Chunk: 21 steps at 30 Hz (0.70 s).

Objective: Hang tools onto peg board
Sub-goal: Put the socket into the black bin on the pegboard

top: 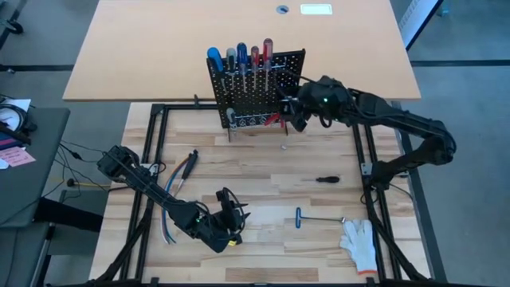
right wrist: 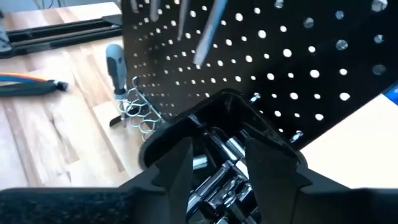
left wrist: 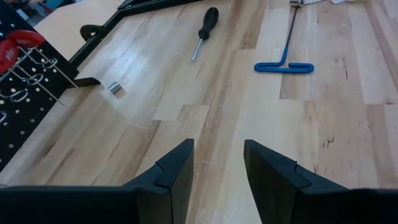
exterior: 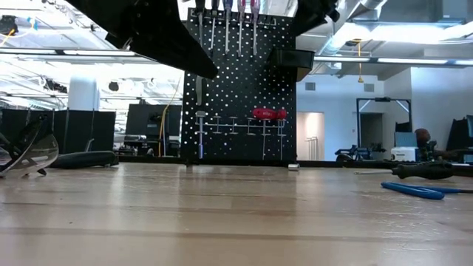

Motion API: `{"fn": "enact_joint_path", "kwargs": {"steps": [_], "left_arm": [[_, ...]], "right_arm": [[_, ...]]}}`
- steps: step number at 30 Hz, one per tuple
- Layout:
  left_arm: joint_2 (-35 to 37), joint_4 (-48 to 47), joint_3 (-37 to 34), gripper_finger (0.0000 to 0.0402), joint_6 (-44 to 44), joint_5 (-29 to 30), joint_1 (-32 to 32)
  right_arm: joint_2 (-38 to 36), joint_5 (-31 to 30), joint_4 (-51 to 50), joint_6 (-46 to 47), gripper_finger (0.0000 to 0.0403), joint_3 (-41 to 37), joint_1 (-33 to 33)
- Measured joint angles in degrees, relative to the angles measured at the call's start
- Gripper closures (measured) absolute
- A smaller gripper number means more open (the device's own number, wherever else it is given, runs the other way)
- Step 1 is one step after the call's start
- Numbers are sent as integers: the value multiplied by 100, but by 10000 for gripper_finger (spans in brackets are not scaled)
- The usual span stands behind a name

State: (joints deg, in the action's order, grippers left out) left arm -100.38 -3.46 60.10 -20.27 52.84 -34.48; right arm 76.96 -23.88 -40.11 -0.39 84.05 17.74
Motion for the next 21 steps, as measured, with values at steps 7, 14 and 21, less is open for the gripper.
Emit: {"fn": "enact_joint_path", "kwargs": {"steps": [7,14,21], "left_arm": [[0,-4,0,265,73,2,0],[0,19,0,265,249,5,4],[0,38,0,265,264,4,7]], "right_arm": [[-521,-25,-356,-313,255,8,-1132],[-654,-12,-1248,969,276,-280,-3704],[-376,254,-1414,4548,278,-1779,-5829]]}}
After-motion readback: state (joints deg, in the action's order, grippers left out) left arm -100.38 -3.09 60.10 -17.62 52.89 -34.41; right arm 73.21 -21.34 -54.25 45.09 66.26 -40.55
